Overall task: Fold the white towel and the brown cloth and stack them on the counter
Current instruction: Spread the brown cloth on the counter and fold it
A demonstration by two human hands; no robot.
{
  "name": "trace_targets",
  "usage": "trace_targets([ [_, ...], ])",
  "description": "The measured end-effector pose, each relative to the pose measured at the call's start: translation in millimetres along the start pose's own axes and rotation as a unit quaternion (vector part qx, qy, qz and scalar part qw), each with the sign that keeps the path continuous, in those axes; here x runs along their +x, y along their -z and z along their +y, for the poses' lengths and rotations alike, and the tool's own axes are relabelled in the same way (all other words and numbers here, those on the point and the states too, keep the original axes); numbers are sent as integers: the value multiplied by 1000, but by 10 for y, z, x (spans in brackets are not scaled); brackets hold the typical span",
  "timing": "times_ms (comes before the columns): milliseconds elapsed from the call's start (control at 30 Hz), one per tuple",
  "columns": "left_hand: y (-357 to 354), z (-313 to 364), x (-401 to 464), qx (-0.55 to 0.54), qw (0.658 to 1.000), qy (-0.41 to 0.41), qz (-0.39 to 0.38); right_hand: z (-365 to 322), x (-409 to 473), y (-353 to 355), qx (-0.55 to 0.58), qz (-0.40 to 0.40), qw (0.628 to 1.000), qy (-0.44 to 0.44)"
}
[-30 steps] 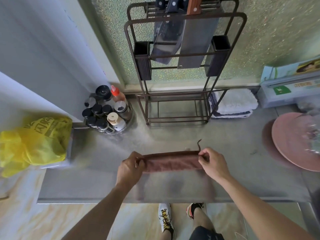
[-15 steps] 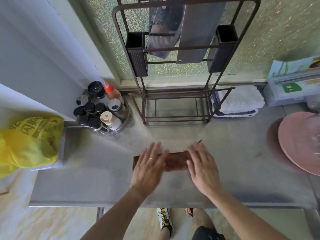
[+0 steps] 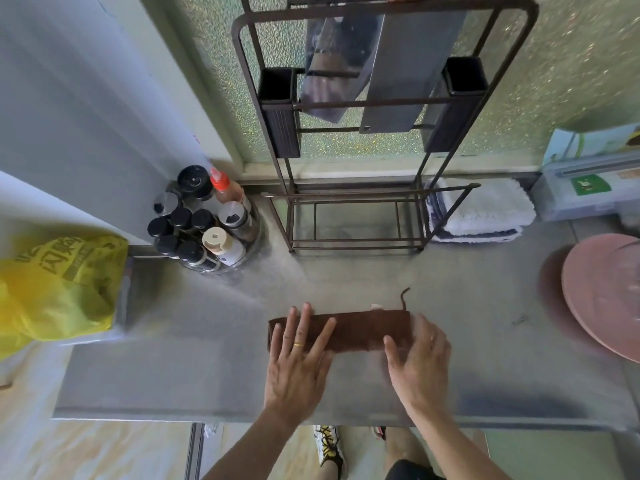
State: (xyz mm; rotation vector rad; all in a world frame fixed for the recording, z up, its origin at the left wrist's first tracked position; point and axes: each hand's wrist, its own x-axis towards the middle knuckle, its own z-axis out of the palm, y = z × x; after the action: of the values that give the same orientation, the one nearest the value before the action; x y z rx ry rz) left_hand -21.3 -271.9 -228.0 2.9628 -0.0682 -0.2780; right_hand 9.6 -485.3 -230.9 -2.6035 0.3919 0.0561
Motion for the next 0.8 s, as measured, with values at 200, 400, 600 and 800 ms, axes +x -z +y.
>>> trace_targets([
  [200,-67,-274,-258,-33,998,51,-13,-158,136,-24,160,-46,950,-266],
  [400,44,-356,-232,-155,987,45,22,-607,84,177,240,-19,937,-251],
  [600,142,-503,-181,-376,883,251,124,-1367,-392,-111,223,-50,973,-41],
  [800,182,-629,-102,-447,821,349,71,-1552,-798,-693,173,-179,967,63],
])
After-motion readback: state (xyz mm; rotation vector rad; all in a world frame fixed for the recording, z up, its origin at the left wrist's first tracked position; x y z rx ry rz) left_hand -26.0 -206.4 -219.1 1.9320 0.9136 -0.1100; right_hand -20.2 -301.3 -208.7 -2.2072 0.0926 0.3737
